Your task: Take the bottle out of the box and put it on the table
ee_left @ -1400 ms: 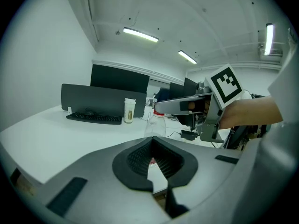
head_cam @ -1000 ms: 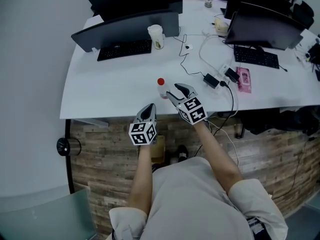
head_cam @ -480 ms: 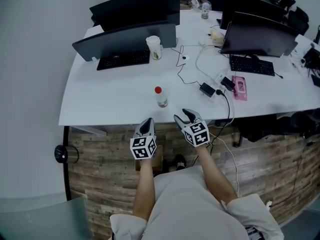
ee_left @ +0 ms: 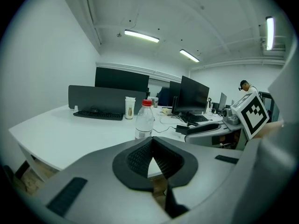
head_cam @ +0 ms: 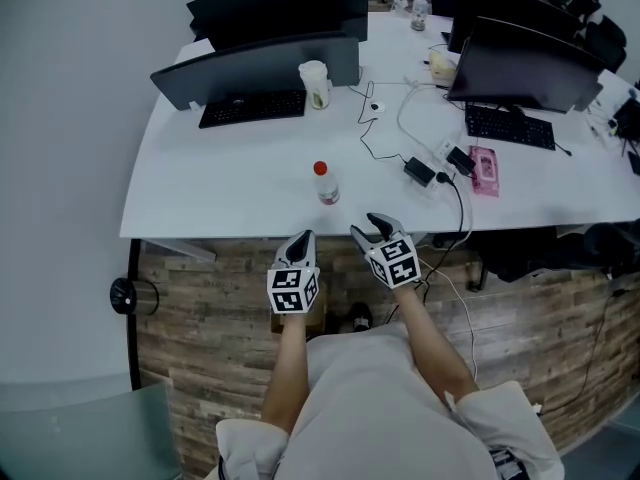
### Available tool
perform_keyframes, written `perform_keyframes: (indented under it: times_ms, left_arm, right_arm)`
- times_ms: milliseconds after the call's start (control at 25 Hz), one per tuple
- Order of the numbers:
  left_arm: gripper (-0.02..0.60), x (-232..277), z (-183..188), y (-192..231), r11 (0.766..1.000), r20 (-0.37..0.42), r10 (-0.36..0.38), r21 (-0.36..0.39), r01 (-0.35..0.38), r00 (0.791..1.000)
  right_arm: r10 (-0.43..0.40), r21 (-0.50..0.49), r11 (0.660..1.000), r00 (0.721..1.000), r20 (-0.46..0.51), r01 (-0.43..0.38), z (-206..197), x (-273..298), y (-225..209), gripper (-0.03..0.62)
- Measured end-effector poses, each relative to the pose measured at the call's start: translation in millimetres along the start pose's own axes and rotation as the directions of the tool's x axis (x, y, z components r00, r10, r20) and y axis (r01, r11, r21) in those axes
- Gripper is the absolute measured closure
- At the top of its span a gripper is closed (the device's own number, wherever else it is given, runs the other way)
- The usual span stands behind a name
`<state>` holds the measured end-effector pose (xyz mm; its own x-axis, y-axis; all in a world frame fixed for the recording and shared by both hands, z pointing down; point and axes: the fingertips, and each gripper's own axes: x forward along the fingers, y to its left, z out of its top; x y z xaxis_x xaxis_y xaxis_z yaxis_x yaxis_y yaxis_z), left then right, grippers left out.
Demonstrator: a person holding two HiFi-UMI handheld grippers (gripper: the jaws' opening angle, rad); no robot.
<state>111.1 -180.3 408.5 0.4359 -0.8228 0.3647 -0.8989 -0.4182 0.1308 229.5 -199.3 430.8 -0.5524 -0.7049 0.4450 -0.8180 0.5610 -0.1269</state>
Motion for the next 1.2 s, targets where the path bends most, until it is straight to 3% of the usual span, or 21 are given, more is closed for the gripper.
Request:
perform_keyframes:
  times_ms: [360,640,840,1000,1200]
  left_arm:
    - [0.568,0,2,-4,1.0,0.005,0.014,-0.022,-0.014,1.0]
    - [0.568,-7,-5,-11,0.998,-0.034,-0.029,0.055,0.031,0.999]
    - [0.568,-11,-15,-4,0.999,-0.015,-0.033,-0.042,0.033,0.999]
    - [0.568,-12,-21,-3,0.998,-0.018,-0.03,-0.054,0.029,0.999]
    - [0.568,-12,-28,-3,0.998,-0.019,-0.027,-0.056,0.026,0.999]
  right_arm:
    - [0.001,0.005,1.0,1.0,0.008,-0.001,-1,-7,0,0.401]
    - [0.0,0.0,1.0,1.0,0.006,0.0,-8,-5,4,0.431]
    - [0.012,0.014,1.0,1.0,0.028,-0.012,-11,-7,8,0.479]
    - [0.011,0.016,1.0,0.999,0.032,-0.012,-12,-13,9,0.538]
    - [0.017,0.025,1.0,1.0,0.024,-0.018,-14,-12,7,0.554]
